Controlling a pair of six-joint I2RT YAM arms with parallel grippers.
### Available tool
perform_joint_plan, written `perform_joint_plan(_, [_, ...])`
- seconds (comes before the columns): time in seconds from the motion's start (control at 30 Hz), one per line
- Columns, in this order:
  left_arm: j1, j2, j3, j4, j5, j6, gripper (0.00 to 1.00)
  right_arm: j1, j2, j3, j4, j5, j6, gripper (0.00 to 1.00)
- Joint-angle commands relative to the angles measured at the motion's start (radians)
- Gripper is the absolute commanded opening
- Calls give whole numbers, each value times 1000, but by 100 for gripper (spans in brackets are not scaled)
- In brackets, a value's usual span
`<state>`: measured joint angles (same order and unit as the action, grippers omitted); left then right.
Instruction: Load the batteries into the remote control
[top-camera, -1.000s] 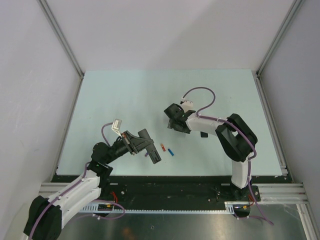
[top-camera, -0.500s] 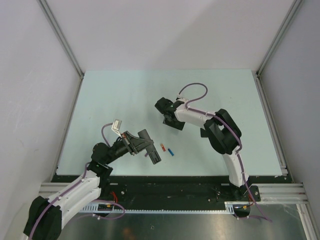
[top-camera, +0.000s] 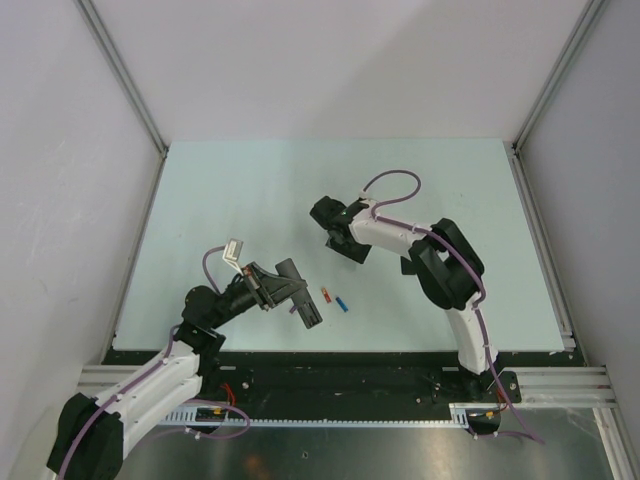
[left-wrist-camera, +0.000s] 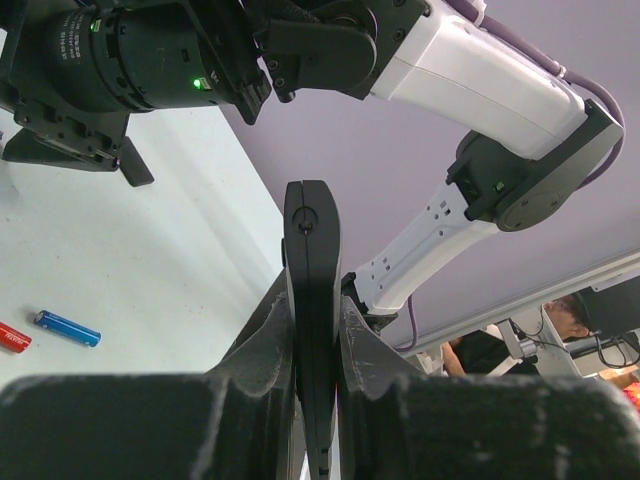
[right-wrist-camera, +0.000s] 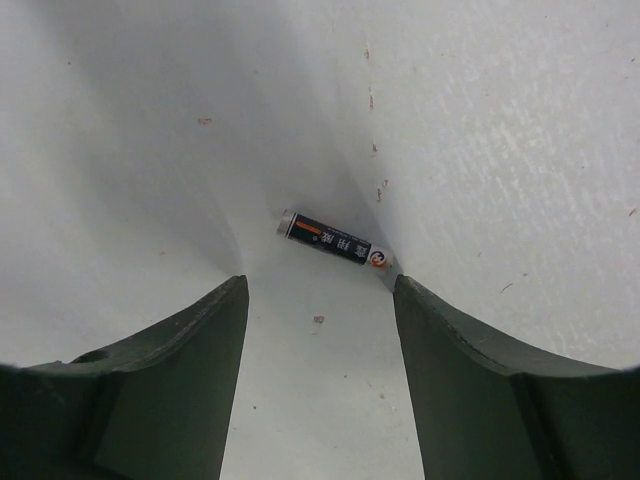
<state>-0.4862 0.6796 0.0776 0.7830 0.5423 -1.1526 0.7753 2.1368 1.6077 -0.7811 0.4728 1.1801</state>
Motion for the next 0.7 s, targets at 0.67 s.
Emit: perform_joint_plan(0.67, [8,0,-7,35,-4,-15,0,-59,15,-60,-32,-89,210,63])
